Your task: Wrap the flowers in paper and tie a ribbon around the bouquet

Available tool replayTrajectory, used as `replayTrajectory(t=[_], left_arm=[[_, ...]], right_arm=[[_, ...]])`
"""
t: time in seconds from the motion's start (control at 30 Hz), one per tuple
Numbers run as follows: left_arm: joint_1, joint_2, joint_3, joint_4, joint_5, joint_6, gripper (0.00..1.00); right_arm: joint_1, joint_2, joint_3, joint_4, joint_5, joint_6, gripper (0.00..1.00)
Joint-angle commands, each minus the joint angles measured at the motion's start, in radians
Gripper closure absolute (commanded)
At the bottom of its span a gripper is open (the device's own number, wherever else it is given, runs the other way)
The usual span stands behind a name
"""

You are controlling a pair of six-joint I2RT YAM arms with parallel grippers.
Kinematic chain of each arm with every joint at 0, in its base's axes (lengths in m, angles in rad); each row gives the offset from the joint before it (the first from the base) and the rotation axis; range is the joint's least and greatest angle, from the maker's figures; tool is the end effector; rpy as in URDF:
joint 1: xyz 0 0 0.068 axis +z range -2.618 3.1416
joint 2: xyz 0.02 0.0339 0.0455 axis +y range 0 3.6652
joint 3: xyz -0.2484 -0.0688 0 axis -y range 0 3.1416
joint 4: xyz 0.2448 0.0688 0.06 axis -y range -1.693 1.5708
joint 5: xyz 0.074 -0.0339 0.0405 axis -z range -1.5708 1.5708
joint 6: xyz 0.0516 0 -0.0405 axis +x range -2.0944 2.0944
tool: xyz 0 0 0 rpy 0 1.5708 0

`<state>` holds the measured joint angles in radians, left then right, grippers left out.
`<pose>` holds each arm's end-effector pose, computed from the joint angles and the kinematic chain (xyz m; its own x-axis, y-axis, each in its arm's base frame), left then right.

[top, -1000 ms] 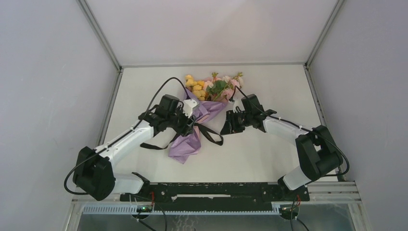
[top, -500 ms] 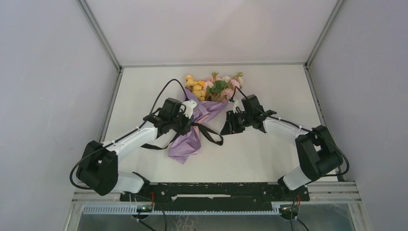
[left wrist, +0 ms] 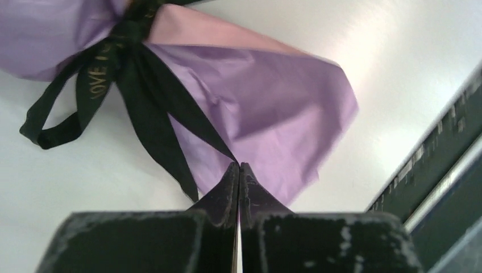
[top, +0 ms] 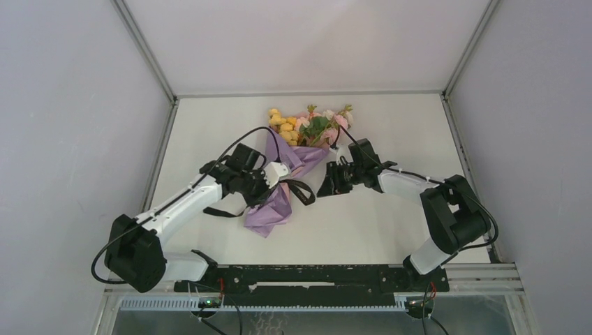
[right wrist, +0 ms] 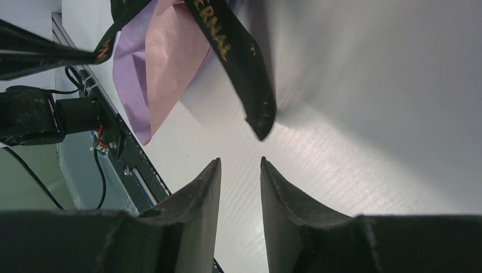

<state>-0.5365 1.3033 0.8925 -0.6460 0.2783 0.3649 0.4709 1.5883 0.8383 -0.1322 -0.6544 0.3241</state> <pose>0.2192 -0.1469 0.2027 -0.4824 0.6861 -0.5447 0.8346 0.5487 -0.0480 0.2686 0.1720 0.1501 -0.8767 -0.1628 -0.4527 -0.4488 0.6155 0.6479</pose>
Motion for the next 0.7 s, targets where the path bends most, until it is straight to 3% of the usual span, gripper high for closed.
replayTrajectory(t=[0.0, 0.1, 0.17, 0.4, 0.6, 0.63, 0.67], left_arm=[[0.001, -0.037, 0.123, -0.404, 0.146, 0.529, 1.00], [0.024, -0.036, 0.105, -0.539, 0.075, 0.775, 1.00], [0.031, -0.028, 0.087, -0.569, 0.031, 0.857, 1.00], [0.033, -0.028, 0.030, -0.577, -0.040, 1.015, 1.00], [0.033, -0.032, 0.001, -0.558, -0.028, 1.056, 1.00], [0.033, -0.034, 0.002, -0.556, -0.024, 1.059, 0.97], [0.036, -0.037, 0.005, -0.559, -0.023, 1.061, 0.83]], right_arm=[[-0.010, 0.014, 0.001, 0.084, -0.049, 0.016, 0.60], [-0.018, 0.018, 0.001, 0.099, -0.061, 0.018, 0.60], [-0.021, 0.025, 0.001, 0.119, -0.071, 0.027, 0.58], [0.012, 0.117, 0.002, 0.324, -0.114, 0.127, 0.51], [0.037, 0.243, 0.074, 0.372, -0.106, 0.166, 0.45], [0.044, 0.262, 0.082, 0.385, -0.117, 0.174, 0.43], [0.053, 0.278, 0.087, 0.399, -0.130, 0.182, 0.42]])
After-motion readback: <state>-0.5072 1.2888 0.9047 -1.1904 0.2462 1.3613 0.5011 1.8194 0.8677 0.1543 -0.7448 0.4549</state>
